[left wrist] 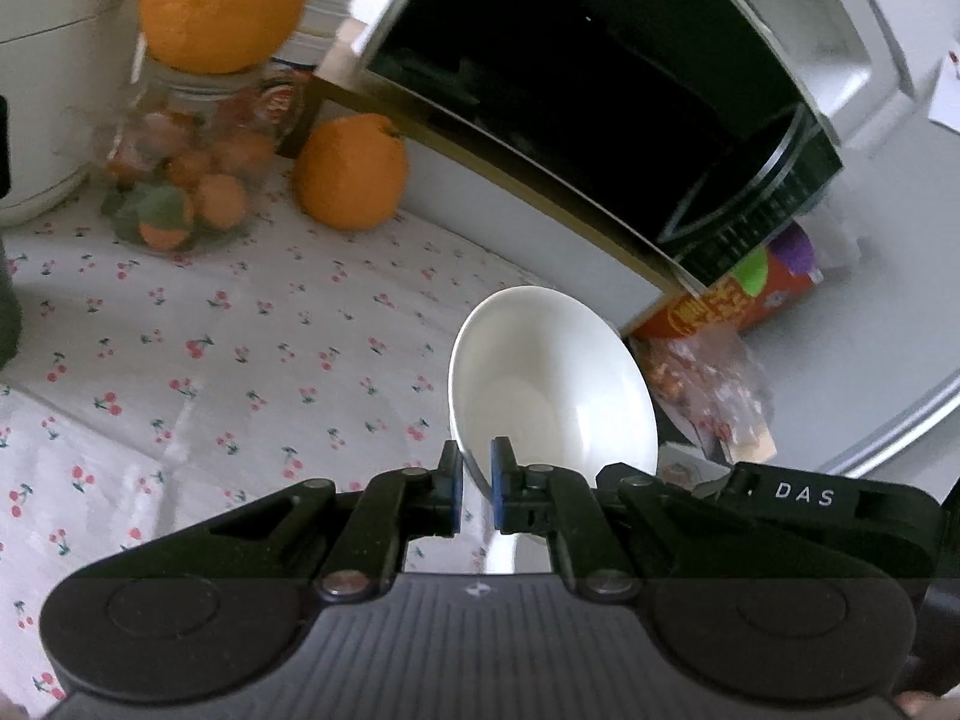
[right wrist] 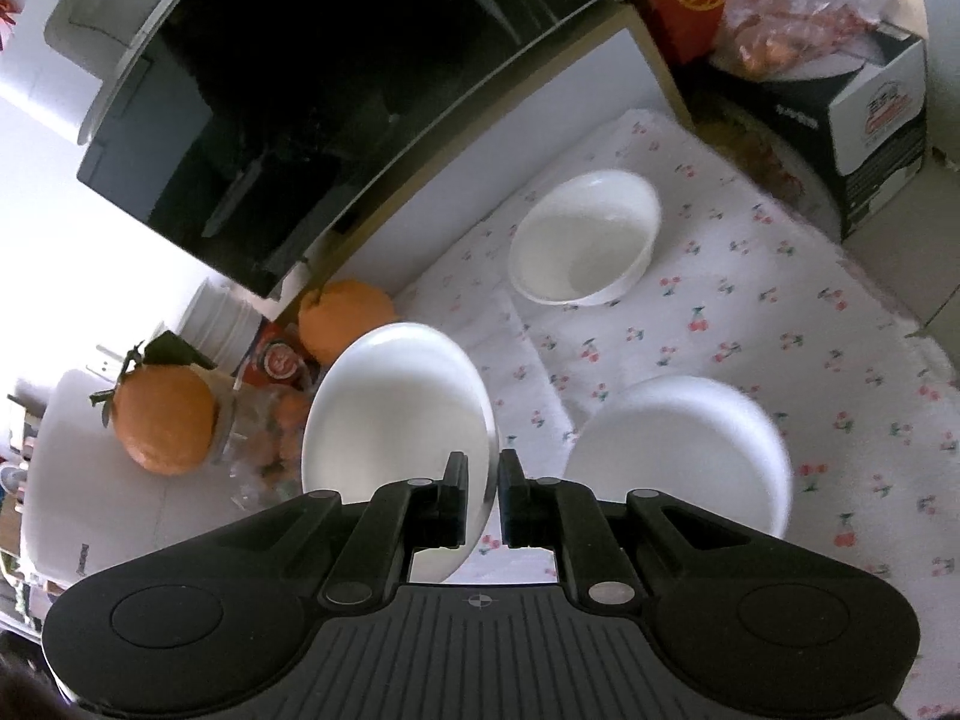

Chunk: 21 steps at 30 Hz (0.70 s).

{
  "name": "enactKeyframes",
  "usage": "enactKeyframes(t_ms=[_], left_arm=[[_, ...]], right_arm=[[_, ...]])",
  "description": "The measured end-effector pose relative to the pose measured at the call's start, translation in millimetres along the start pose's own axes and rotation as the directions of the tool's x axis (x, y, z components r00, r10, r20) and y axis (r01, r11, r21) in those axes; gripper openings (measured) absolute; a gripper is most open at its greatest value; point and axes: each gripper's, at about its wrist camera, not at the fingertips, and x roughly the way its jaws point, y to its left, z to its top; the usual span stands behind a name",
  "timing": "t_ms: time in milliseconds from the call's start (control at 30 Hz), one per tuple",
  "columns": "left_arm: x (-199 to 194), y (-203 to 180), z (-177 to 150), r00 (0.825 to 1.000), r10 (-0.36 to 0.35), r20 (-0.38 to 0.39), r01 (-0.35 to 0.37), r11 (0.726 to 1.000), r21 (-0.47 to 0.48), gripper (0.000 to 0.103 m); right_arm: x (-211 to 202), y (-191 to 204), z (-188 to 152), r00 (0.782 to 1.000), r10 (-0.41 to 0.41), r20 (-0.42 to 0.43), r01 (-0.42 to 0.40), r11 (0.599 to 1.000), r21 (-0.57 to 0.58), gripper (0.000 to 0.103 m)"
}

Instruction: Organize plates and bowls

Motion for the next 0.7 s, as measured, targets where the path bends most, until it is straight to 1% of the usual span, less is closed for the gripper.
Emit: enactKeyframes(t_ms=[300,700], left_arm=[[6,-16,-13,0.997,-0.035,-0.063,0.038,0.998,0.04,0.009],[26,-30,-33,0.986,-0.035,-0.165,0.047,0.996,0.073,0.011]], right_arm=[[-20,-17,4,0.998,-0.056,0.014,0.056,0.998,-0.007,0.013],[-25,-40,3,0.985,-0.172,-0.02,0.172,0.985,-0.021,0.013]])
